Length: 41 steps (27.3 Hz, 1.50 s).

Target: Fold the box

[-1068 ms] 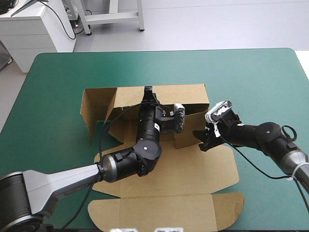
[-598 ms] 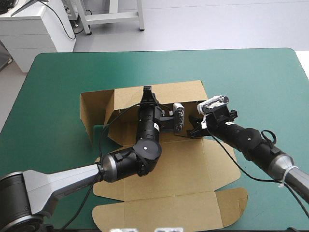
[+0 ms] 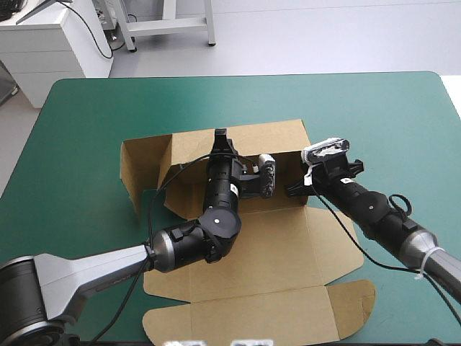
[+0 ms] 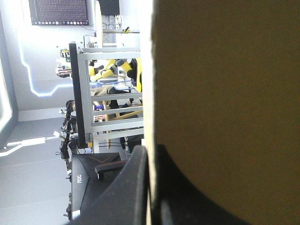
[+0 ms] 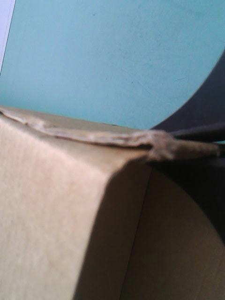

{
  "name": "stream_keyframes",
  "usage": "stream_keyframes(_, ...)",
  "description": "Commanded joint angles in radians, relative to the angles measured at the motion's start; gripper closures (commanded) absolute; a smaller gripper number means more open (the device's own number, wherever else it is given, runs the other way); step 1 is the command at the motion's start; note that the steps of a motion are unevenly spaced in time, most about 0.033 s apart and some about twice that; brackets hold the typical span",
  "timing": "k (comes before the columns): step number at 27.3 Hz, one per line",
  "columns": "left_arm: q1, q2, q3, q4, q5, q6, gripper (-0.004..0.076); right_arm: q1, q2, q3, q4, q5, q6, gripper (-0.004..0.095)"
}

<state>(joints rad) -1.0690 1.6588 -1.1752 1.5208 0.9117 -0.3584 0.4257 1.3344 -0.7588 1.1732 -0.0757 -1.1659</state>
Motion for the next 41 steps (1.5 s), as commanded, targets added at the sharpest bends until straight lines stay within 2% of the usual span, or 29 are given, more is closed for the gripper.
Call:
stream_keyframes(1,-0.001,-0.049,-0.025,0.066,-0.019,-0.015,0.0684,0.004,-0.026,-0.033,-0.009,-0.035,-0.025,0.0927)
stream_keyframes(2,0.005,-0.049,-0.025,0.068,-0.031,-0.015,0.0636,0.004,-0.025,-0.033,-0.009,-0.049,-0.025,0.0927)
stream_keyframes(3,0.006,-0.049,-0.025,0.068,-0.036,-0.015,0.0516,0.004,-0.023,-0.033,-0.009,-0.069,-0.025,0.0926)
stream_keyframes(4,0.006,-0.049,-0.025,0.068,-0.038,-0.017,0.0437,0.004,-0.021,-0.033,-0.009,-0.092,-0.025,0.0926)
stream_keyframes(5,0.004,-0.049,-0.025,0.072,-0.051,-0.019,0.0297,0.004,-0.01,-0.04,-0.009,-0.13,-0.035,0.0926)
stream_keyframes(7,-0.002,-0.049,-0.025,0.047,-0.083,-0.019,0.0219,-0.008,0.028,-0.072,-0.007,-0.148,-0.052,0.0926)
stream_keyframes(16,-0.118,-0.049,-0.025,-0.106,-0.01,-0.008,0.0326,-0.022,0.139,-0.193,-0.005,-0.129,-0.121,0.0927)
stream_keyframes(20,-0.176,-0.049,-0.025,-0.132,0.015,0.0,0.0384,-0.065,0.17,-0.218,0.015,-0.058,-0.127,0.0927)
stream_keyframes(22,-0.197,-0.049,-0.025,-0.163,0.019,0.058,0.0472,-0.098,0.18,-0.225,0.017,-0.001,-0.127,0.0927)
stream_keyframes(25,-0.204,-0.049,-0.027,-0.255,0.018,0.196,0.0715,-0.133,0.185,-0.231,0.017,0.055,-0.127,0.0927)
stream_keyframes(31,-0.204,-0.084,-0.038,-0.603,0.038,0.575,0.0721,-0.153,0.185,-0.231,0.008,0.102,-0.127,0.0927)
stream_keyframes(33,-0.198,-0.101,-0.069,-0.744,0.095,0.725,0.0721,-0.153,0.185,-0.231,0.008,0.106,-0.127,0.0927)
stream_keyframes(37,-0.115,-0.142,-0.154,-1.09,0.274,0.962,0.0721,-0.153,0.199,-0.233,0.008,0.131,-0.124,0.0927)
stream_keyframes(41,0.054,-0.186,-0.216,-1.344,0.377,1.049,0.0721,-0.153,0.214,-0.233,0.008,0.161,-0.12,0.0927)
